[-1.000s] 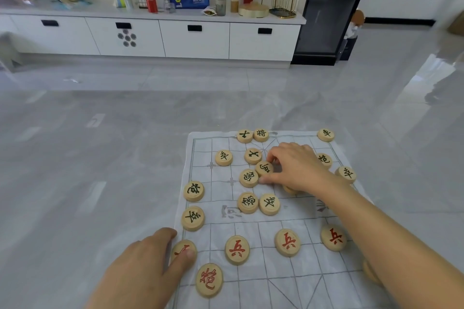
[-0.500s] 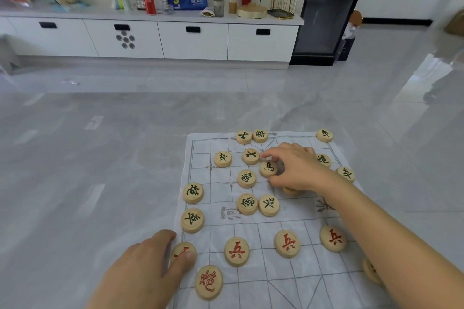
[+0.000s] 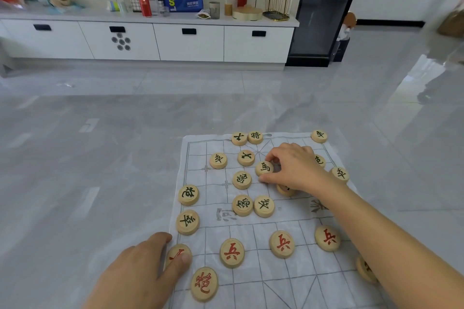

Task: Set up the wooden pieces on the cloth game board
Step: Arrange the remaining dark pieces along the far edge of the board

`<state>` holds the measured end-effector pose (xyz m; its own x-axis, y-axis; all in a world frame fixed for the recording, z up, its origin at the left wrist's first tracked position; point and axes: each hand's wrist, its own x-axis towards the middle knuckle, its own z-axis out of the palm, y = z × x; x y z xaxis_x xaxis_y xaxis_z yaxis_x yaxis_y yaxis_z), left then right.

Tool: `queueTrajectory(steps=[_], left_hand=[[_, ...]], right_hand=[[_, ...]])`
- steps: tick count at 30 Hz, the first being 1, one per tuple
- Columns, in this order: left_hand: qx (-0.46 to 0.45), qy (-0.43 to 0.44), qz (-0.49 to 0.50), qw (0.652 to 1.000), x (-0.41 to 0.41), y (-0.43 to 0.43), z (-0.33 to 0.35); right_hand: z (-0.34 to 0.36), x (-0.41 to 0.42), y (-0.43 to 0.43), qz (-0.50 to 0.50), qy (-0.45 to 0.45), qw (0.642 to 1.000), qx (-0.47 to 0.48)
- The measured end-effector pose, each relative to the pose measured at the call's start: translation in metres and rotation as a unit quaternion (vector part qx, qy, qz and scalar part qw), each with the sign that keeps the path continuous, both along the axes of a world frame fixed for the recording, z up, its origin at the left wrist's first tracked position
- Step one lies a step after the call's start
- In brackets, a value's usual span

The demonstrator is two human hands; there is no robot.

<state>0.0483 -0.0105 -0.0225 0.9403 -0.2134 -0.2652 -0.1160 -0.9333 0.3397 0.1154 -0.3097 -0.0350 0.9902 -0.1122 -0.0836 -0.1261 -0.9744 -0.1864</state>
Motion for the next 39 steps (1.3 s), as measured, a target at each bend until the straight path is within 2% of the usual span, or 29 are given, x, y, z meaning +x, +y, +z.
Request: queueTrajectory(steps=[9,13,15,22,25,29,32,39], left_hand=[[0.011,-0.002,0.0,1.0,0.0,0.0,-0.001],[0.013,-0.008,-0.002,1.0,0.0,0.0,-0.001],[0.015,-0.007,-0.003,1.0,0.0,0.001,-0.002],[0.023,-0.013,-0.001,1.0,0.002,-0.001,-0.004],[0.02,-0.016,-0.003,1.0,0.003,0.0,-0.006],[0.031,-0.012,-0.014,0.999,0.005,0.0,-0.006],[0.026,-0.022,-0.021,0.999,0.004,0.001,-0.006],[0.02,-0.016,-0.023,0.999,0.005,0.0,-0.004]], right_hand=[[-0.003,-0.002,0.001,-0.016,-0.005,0.999,0.03],[0.002,-0.009,-0.004,-0.036,-0.082,0.988,0.126],[0.006,-0.013,-0.009,-0.039,-0.121,0.982,0.139],[0.005,-0.019,-0.024,-0.034,-0.151,0.981,0.114],[0.006,-0.017,-0.035,-0.043,-0.151,0.985,0.07],[0.015,-0.013,-0.076,-0.176,-0.154,0.972,-0.003],[0.014,-0.013,-0.108,-0.255,-0.102,0.96,-0.056],[0.005,0.01,-0.103,-0.218,-0.086,0.972,-0.033]])
